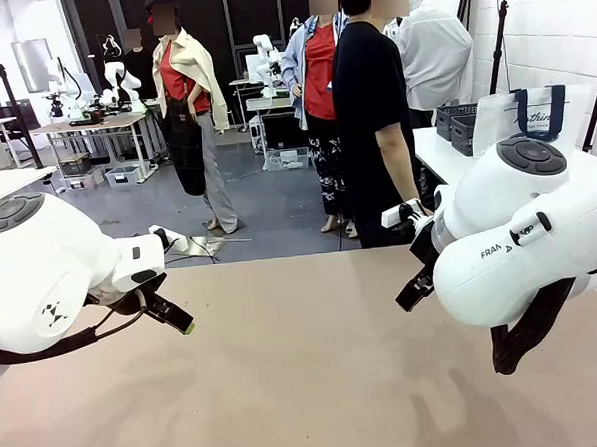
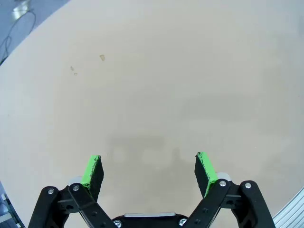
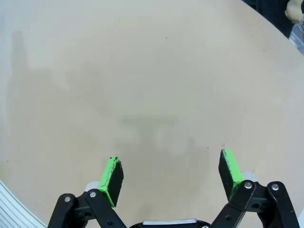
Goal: Transfer purchased items from the store into the shopping bag.
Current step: Open the Reusable shopping bag in the center of the table.
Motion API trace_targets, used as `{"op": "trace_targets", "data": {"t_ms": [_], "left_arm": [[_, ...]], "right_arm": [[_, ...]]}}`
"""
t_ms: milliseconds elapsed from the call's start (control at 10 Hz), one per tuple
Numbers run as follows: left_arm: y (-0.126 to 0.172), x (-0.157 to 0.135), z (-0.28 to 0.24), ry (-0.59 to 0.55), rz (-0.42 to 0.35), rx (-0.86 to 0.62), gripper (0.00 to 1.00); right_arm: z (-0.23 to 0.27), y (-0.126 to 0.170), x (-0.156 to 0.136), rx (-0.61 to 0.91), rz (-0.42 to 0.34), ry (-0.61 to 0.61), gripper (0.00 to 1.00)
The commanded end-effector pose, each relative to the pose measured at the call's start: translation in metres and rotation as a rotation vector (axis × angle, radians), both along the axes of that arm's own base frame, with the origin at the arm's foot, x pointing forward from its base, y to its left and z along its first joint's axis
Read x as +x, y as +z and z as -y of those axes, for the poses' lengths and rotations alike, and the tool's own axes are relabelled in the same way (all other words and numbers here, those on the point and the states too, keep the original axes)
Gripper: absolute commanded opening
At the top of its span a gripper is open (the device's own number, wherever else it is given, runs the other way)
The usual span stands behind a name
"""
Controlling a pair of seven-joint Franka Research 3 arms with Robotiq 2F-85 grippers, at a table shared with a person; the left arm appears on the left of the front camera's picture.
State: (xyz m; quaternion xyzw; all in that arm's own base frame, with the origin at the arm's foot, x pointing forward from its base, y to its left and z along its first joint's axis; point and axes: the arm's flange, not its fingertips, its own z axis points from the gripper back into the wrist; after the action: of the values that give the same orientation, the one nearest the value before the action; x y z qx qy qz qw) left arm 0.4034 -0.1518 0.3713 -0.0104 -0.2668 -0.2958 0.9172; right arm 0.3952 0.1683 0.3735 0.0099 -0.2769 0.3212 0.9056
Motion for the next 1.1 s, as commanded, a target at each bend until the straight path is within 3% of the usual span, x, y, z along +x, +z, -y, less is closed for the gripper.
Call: {"op": "trace_targets", "data": {"t_ms": [0,1000], "left_arm": [[0.0000,0.0002,-0.0008,0.002,0.000,-0.001,1.00],[0.0000,0.0002,-0.0008,0.002,0.000,-0.001,1.00]], "right_arm": [[0.0001,0.0000,0.0000,0.000,0.000,0.000,1.00],[0.0001,0.0000,0.0000,0.000,0.000,0.000,1.00]]}}
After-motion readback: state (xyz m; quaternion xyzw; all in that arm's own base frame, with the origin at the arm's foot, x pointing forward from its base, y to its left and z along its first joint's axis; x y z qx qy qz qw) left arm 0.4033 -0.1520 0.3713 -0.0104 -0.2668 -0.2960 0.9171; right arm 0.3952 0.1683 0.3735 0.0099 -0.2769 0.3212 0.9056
